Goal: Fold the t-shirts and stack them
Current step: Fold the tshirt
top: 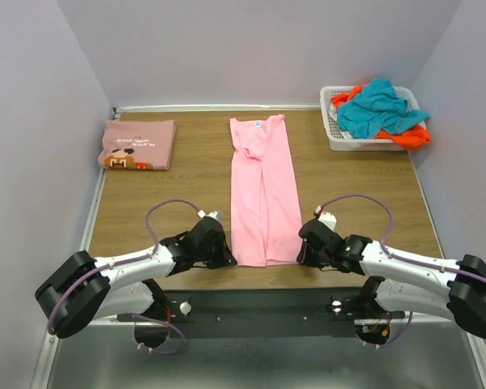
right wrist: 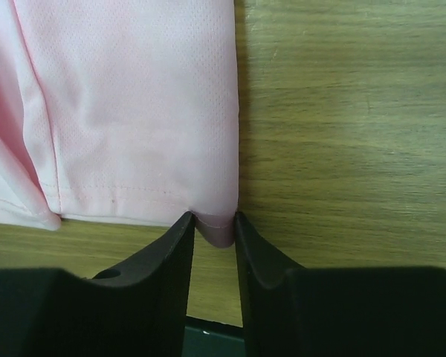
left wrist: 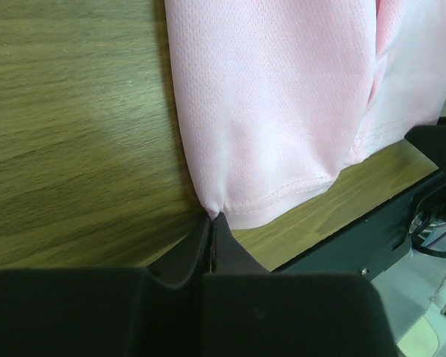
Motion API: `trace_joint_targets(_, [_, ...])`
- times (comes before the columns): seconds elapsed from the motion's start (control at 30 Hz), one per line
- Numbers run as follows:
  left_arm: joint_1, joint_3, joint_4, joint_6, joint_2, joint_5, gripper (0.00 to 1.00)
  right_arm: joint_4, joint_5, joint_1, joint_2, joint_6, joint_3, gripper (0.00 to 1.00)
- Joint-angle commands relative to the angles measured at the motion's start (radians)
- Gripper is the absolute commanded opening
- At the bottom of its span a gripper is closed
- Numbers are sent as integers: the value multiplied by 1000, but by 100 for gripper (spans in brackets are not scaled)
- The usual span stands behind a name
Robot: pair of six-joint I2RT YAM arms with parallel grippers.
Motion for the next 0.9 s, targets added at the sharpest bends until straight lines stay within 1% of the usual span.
trace_joint_targets(0.0, [-13, 8, -16, -3, -4, -8, 0, -5, 2, -1, 51, -11, -23, 33])
trace_joint_targets(0.03, [-15, 10, -14, -3, -4, -8, 0, 1, -3, -1, 69, -19, -20, 29])
trace_joint_targets(0.1, [-15, 15, -16, -5, -16, -8, 0, 10, -17, -1, 75, -39, -6, 18])
trace_joint_targets(0.2, [-15, 30, -15, -3, -42, -17, 0, 10, -12, -3, 58, -78, 31, 10])
trace_joint_targets(0.27, [-17, 51, -15, 0, -59, -24, 0, 9, 5, -1, 26, -103, 51, 7])
trace_joint_targets(0.33, [-15, 82, -17, 13, -65, -35, 0, 10, 29, -3, 5, -115, 80, 6])
trace_joint_targets(0.37, [-15, 97, -31, 24, -67, -50, 0, 9, 40, -3, -12, -126, 89, 2])
trace_joint_targets(0.57, [-9, 228, -86, 73, -12, -109, 0, 10, 160, -3, -6, -149, 175, 1])
trace_joint_targets(0.7, [19, 338, -118, 128, 64, -165, 0, 13, 244, -6, 69, -183, 267, 0])
trace_joint_targets(0.77, [58, 381, -117, 164, 82, -166, 0, 13, 304, -18, 136, -200, 308, 1])
trace_joint_targets(0.83, [94, 410, -114, 185, 105, -164, 0, 18, 318, -56, 182, -221, 368, 0])
trace_joint_targets(0.87, [130, 420, -111, 194, 113, -164, 0, 22, 315, -70, 217, -241, 387, 0])
